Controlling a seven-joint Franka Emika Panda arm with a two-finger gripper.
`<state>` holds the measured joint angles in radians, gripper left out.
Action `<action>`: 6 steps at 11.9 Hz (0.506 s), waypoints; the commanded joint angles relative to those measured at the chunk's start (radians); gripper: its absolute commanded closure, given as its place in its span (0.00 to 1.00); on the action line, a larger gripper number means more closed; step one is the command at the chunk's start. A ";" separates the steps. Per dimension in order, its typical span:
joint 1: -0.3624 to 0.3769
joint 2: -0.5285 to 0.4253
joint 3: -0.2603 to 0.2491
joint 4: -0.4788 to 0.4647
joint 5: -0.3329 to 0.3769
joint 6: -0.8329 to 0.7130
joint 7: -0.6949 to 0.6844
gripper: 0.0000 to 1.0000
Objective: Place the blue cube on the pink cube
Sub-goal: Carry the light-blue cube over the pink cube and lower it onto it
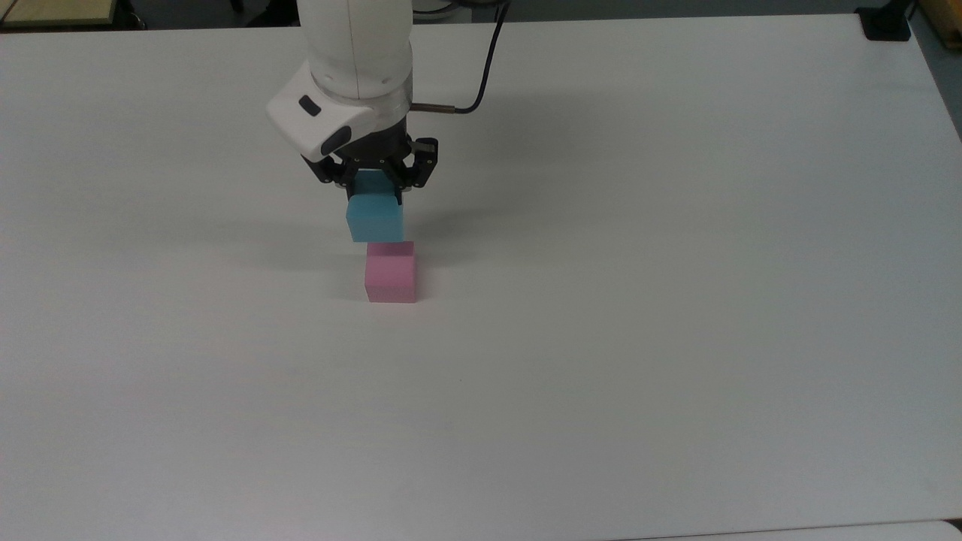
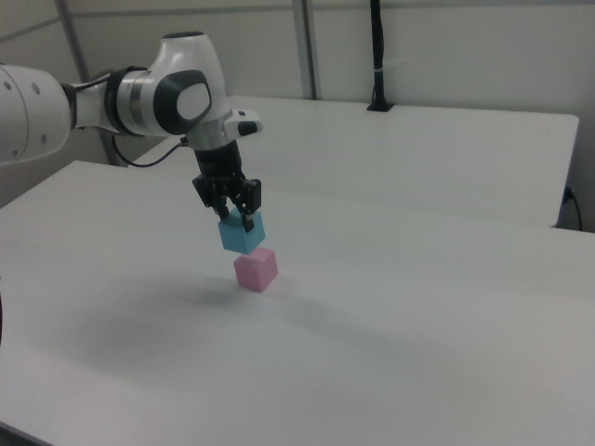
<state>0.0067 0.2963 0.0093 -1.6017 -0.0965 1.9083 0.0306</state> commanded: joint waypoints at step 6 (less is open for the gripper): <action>0.044 0.101 -0.002 0.016 -0.095 0.101 0.134 0.54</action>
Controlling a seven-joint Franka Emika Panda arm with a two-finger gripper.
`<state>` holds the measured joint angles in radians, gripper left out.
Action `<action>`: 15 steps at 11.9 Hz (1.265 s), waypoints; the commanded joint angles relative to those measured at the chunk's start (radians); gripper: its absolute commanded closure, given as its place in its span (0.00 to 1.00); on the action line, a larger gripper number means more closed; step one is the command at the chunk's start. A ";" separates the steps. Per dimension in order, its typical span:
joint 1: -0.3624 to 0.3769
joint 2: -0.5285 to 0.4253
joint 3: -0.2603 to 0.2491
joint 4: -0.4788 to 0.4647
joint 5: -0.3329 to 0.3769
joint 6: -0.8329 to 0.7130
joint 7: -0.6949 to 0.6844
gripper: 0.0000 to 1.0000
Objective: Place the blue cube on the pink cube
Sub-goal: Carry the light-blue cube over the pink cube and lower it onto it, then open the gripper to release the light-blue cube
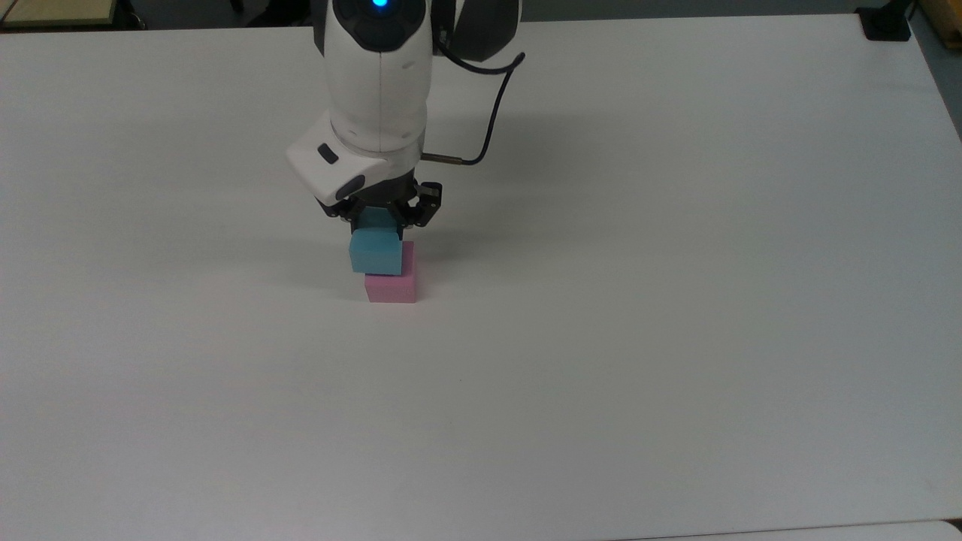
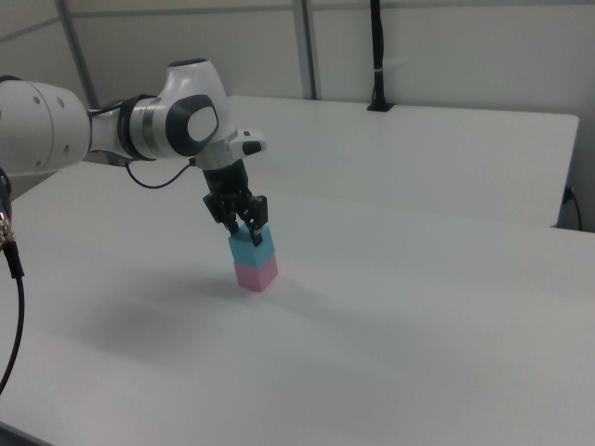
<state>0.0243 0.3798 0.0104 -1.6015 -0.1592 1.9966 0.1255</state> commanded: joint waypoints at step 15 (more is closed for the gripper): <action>0.006 -0.065 -0.006 0.022 -0.056 -0.019 0.144 0.00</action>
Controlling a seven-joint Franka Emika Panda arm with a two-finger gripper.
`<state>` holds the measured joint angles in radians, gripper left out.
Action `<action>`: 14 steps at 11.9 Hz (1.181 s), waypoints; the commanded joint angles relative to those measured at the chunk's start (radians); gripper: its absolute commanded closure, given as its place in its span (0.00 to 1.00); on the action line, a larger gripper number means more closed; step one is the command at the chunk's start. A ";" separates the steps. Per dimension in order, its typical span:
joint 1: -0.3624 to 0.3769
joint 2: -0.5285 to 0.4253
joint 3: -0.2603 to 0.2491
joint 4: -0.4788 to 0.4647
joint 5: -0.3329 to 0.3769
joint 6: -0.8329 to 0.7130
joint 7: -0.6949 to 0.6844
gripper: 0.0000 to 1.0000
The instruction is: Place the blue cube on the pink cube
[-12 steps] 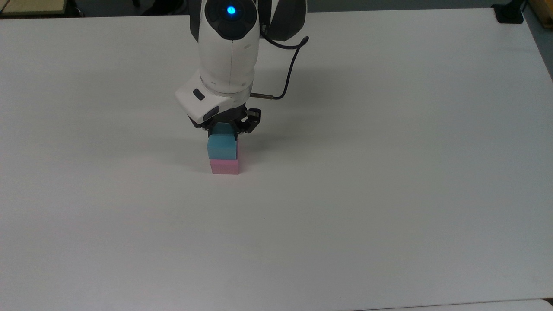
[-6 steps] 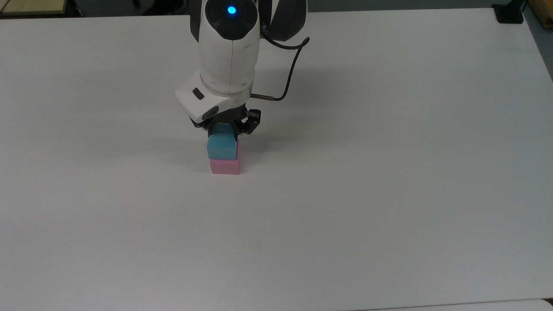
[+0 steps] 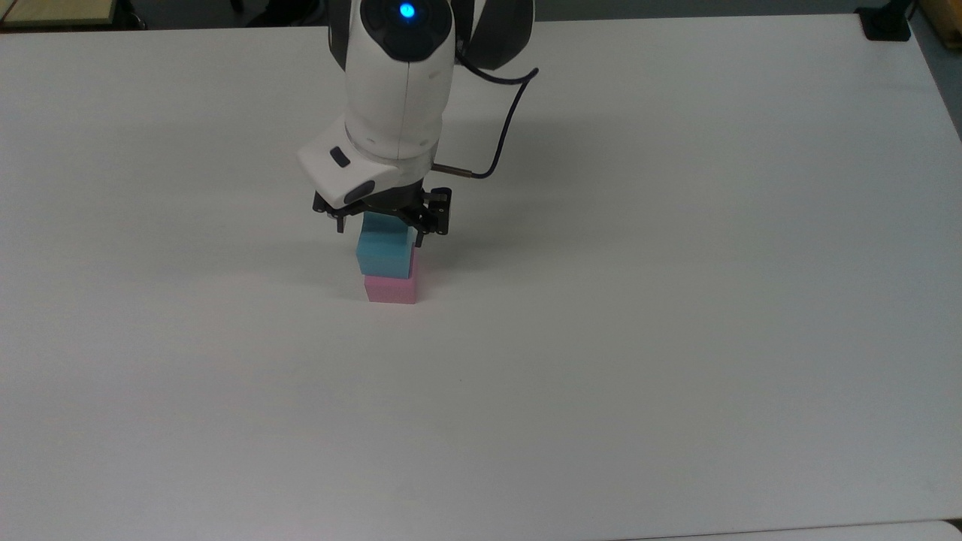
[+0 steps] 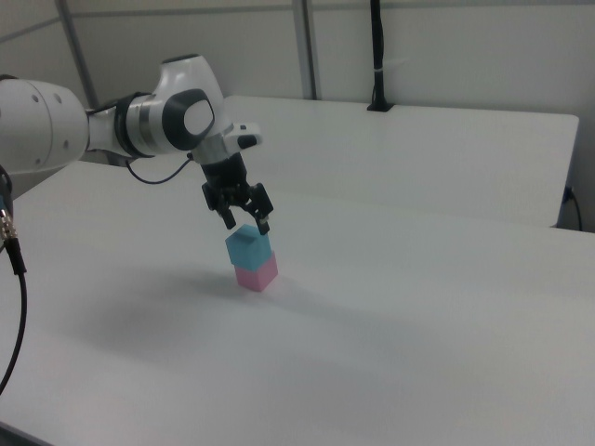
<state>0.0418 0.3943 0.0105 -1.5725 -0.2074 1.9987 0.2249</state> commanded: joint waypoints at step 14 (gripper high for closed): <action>-0.028 -0.437 -0.046 0.037 0.112 -0.433 -0.186 0.00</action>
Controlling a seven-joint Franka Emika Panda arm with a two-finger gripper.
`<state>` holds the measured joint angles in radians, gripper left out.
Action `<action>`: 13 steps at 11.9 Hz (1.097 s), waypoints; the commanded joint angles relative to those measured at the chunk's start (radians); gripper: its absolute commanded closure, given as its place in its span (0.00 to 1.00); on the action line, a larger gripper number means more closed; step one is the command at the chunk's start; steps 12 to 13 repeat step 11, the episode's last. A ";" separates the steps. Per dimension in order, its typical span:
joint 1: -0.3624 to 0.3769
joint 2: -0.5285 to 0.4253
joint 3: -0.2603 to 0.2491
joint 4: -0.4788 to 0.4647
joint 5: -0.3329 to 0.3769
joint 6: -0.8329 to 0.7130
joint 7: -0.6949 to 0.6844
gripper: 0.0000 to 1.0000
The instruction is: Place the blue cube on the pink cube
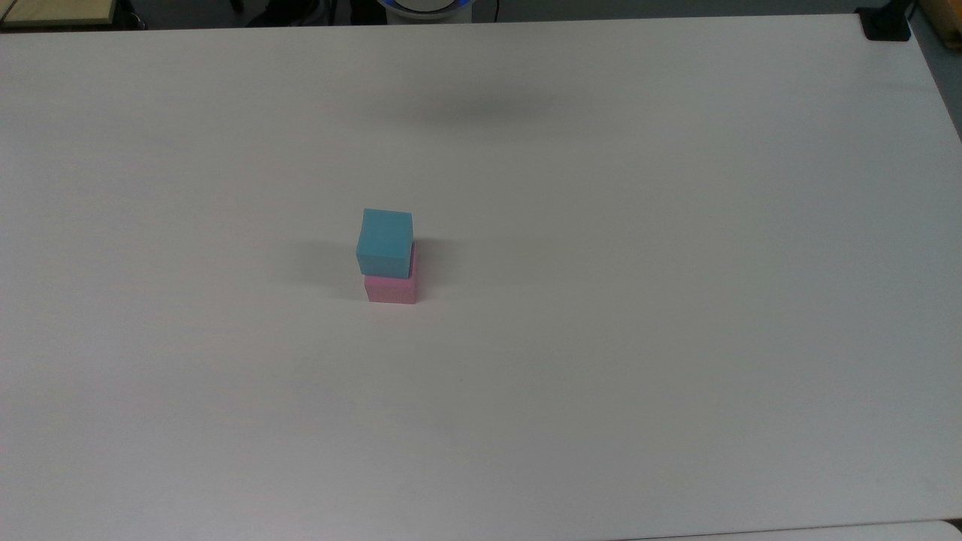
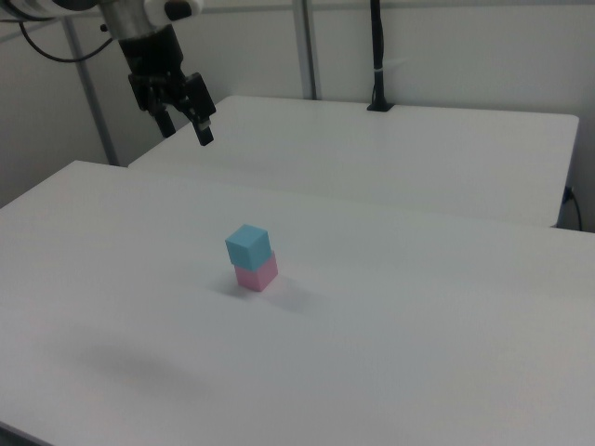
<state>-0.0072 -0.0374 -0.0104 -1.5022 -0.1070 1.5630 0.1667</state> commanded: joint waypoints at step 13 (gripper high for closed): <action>0.009 0.004 -0.026 -0.055 0.013 0.055 -0.096 0.00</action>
